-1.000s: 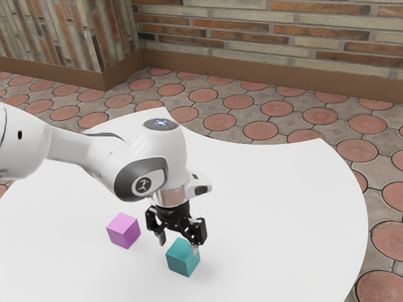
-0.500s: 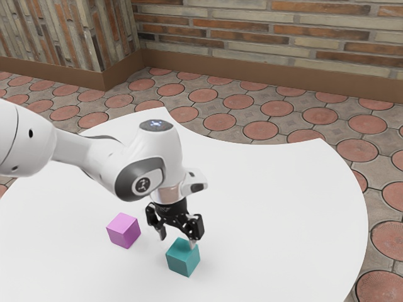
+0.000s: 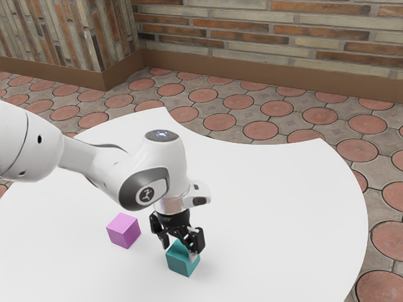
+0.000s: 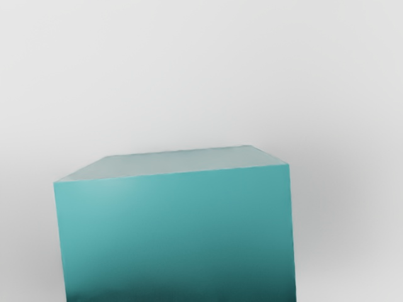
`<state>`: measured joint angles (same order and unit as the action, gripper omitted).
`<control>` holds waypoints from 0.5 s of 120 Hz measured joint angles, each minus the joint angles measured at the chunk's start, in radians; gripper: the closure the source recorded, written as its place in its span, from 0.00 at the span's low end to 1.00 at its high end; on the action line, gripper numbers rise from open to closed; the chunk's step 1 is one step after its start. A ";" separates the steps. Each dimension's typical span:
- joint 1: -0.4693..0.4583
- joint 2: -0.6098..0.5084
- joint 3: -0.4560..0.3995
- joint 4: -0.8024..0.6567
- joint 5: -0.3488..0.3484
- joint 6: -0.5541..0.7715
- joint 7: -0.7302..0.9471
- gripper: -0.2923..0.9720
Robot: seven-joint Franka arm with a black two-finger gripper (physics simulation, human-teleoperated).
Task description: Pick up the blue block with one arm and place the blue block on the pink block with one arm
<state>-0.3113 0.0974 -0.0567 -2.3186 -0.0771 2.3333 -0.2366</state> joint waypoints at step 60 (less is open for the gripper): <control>0.002 0.070 0.002 0.031 -0.007 0.009 -0.023 0.28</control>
<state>-0.3098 0.1679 -0.0552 -2.2878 -0.0841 2.3420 -0.2598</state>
